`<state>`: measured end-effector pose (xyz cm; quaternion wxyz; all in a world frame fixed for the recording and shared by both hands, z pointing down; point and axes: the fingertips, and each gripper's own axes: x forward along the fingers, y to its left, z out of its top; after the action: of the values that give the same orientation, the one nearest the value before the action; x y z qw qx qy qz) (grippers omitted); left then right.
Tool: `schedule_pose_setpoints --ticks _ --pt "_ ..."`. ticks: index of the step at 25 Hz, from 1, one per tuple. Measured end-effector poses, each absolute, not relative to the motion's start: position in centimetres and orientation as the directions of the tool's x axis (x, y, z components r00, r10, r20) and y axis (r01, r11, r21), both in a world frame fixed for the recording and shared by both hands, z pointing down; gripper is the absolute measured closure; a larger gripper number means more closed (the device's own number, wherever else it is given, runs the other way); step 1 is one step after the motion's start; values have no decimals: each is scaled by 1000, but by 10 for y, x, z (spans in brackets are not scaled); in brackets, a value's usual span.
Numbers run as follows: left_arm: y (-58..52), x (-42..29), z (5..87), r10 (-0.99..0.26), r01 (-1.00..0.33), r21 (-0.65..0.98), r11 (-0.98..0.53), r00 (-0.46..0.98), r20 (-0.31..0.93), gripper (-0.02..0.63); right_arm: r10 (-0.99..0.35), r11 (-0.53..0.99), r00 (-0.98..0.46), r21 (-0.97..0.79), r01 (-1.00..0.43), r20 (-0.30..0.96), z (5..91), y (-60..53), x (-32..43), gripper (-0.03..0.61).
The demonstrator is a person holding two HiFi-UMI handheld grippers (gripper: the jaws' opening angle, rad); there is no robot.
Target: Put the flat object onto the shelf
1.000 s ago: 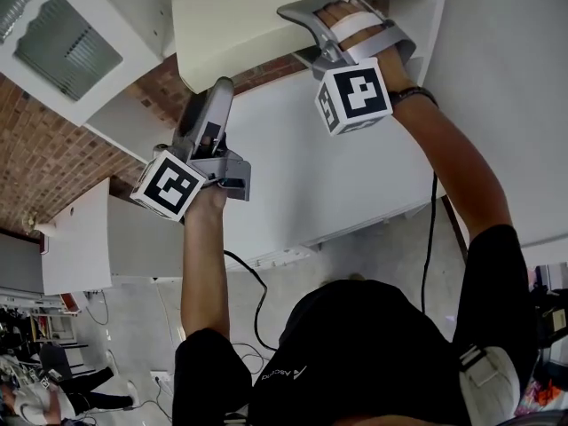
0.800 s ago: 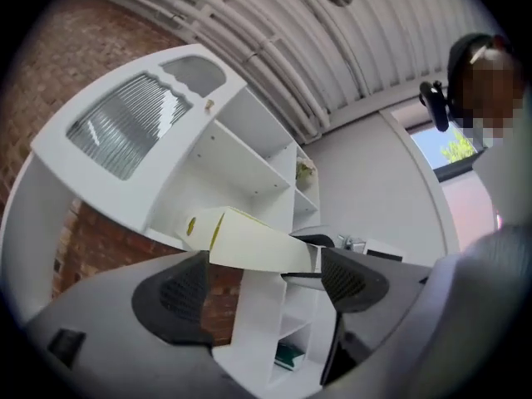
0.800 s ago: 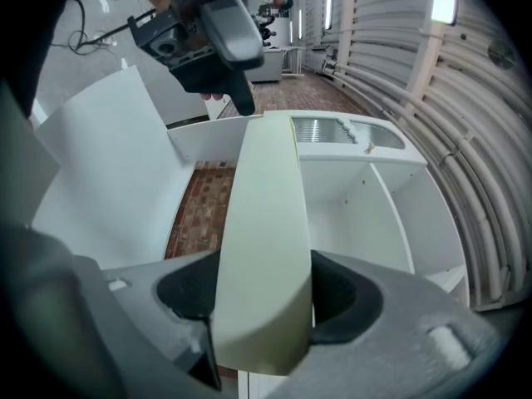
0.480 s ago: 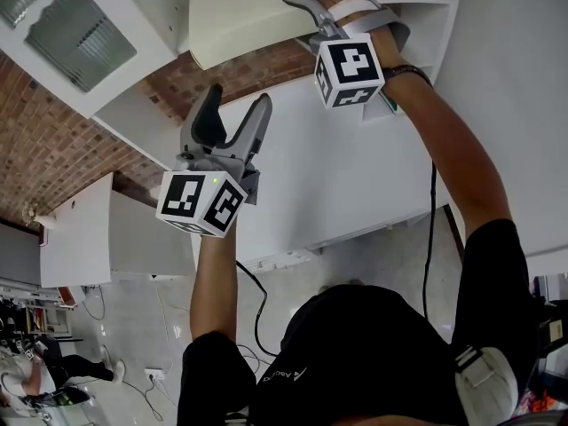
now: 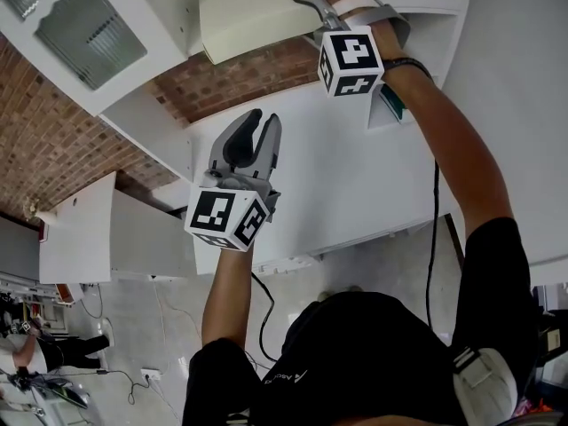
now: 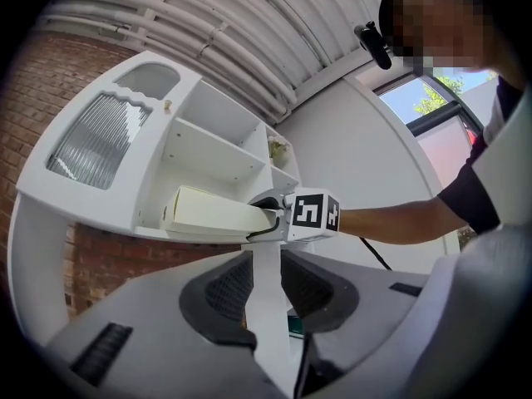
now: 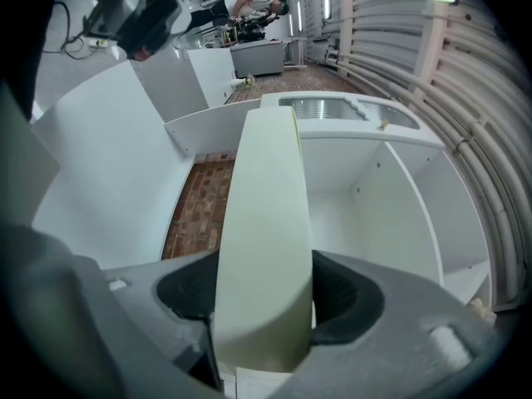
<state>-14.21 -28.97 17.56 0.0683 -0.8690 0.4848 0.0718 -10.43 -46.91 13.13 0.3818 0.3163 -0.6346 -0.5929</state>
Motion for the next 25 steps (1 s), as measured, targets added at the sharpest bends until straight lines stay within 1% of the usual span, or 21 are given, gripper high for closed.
schedule_pose_setpoints --ticks 6,11,16,19,25 --pt "-288 -144 187 -838 -854 -36 -519 517 -173 529 -858 109 -500 993 48 118 131 -476 -115 284" --pt "-288 -150 190 -846 -861 -35 -507 505 -170 582 -853 118 -508 992 39 122 132 -475 -127 282" --pt "-288 -151 192 -849 -863 -36 -503 501 -167 612 -856 114 -503 993 41 119 133 -475 -129 282" --pt "-286 -153 190 -851 -866 -44 -499 499 -167 615 -838 133 -533 991 8 117 132 -470 -130 265" --pt "-287 -164 169 -854 -876 -70 -478 482 -195 615 -813 154 -576 986 -66 88 119 -445 -119 258"
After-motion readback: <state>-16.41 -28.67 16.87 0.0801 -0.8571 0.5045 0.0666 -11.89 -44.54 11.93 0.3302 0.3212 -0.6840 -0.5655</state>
